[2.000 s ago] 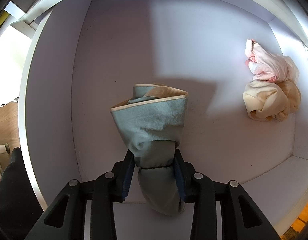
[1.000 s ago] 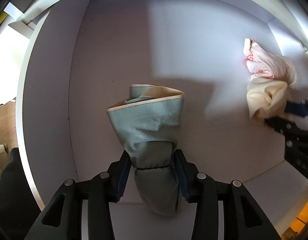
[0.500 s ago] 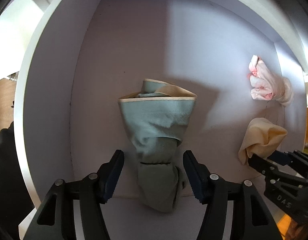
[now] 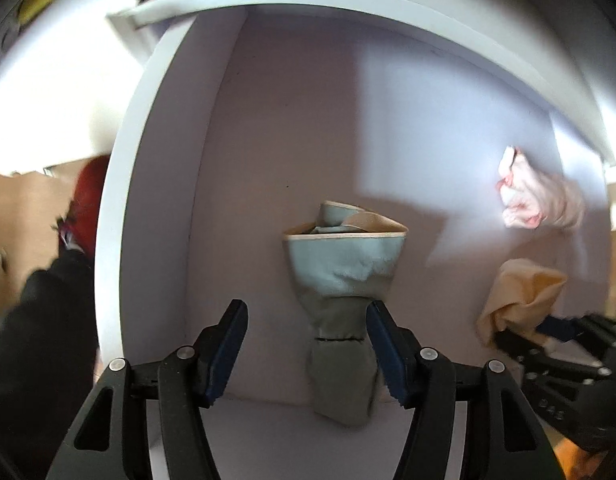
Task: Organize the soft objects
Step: 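Lift the cream cloth with the right gripper while the left gripper carries the blue cloth toward the tray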
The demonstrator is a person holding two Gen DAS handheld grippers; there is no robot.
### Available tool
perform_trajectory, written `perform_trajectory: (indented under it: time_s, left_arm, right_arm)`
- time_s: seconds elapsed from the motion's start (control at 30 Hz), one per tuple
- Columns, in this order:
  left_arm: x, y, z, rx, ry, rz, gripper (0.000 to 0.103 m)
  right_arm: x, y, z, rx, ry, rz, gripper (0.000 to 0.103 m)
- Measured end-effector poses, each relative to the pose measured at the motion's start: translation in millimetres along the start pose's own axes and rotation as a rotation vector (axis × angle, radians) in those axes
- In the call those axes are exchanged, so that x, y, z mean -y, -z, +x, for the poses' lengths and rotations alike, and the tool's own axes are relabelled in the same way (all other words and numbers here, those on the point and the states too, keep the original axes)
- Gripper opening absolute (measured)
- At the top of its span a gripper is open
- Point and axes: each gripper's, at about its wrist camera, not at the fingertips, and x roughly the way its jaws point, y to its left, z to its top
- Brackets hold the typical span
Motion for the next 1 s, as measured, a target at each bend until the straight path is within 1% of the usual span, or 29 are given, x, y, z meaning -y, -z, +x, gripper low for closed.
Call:
perform_trajectory:
  time_s: [0.07, 0.1, 0.17, 0.23, 0.3, 0.37, 0.47, 0.57, 0.6, 0.73, 0.8, 0.83, 0.9, 0.93, 1.0]
  left_arm:
    - [5.2, 1.4, 5.2, 0.000, -0.028, 0.036, 0.063]
    - [6.7, 1.5, 8.3, -0.007, -0.027, 0.045, 0.062]
    - [9.4, 2.3, 11.6, -0.014, -0.025, 0.053, 0.055]
    - [9.9, 1.3, 11.1, -0.023, -0.017, 0.063, 0.035]
    - [12.7, 3.8, 12.3, -0.019, -0.045, 0.082, 0.028]
    - [14.2, 3.4, 11.9, -0.014, -0.044, 0.090, 0.026]
    - [10.6, 5.8, 6.6, -0.001, -0.013, 0.071, 0.025]
    - [-1.3, 12.2, -5.9, 0.032, 0.028, 0.047, 0.025]
    - [-12.8, 14.5, -11.8, 0.048, 0.043, 0.039, 0.025]
    - [-24.8, 21.6, -41.4, 0.129, 0.122, -0.001, 0.025]
    - [-27.9, 25.9, -60.2, 0.171, 0.145, -0.011, 0.025]
    - [-30.1, 29.8, -75.4, 0.200, 0.176, -0.018, 0.025]
    - [-38.6, 36.8, -92.7, 0.245, 0.212, -0.019, 0.025]
    - [-41.4, 42.4, -107.5, 0.281, 0.227, -0.012, 0.025]
    - [-46.0, 50.5, -132.0, 0.334, 0.263, -0.003, 0.025]
  right_arm:
    - [-4.5, 3.2, 1.0, 0.006, 0.007, -0.008, 0.043]
    - [-6.0, 4.0, 2.3, 0.008, 0.010, -0.012, 0.043]
    - [-10.2, 9.2, -0.7, 0.012, 0.014, -0.016, 0.043]
    - [-12.8, 13.3, -3.9, 0.014, 0.018, -0.019, 0.043]
    - [-16.5, 14.5, -2.6, 0.017, 0.027, -0.023, 0.043]
    - [-21.5, 16.0, -0.7, 0.020, 0.043, -0.036, 0.043]
    - [-30.6, 19.8, 2.0, 0.024, 0.067, -0.063, 0.043]
    - [-39.2, 21.2, 6.1, 0.028, 0.092, -0.091, 0.043]
    - [-42.7, 22.2, 7.2, 0.029, 0.103, -0.103, 0.043]
    - [-53.7, 27.2, 11.0, 0.033, 0.121, -0.132, 0.044]
    - [-58.0, 29.4, 12.9, 0.035, 0.123, -0.139, 0.043]
    - [-59.6, 30.3, 13.4, 0.036, 0.123, -0.140, 0.043]
    - [-63.1, 33.6, 15.7, 0.037, 0.125, -0.143, 0.043]
    - [-65.2, 34.4, 15.8, 0.036, 0.128, -0.146, 0.043]
    - [-71.4, 36.5, 17.3, 0.032, 0.137, -0.165, 0.046]
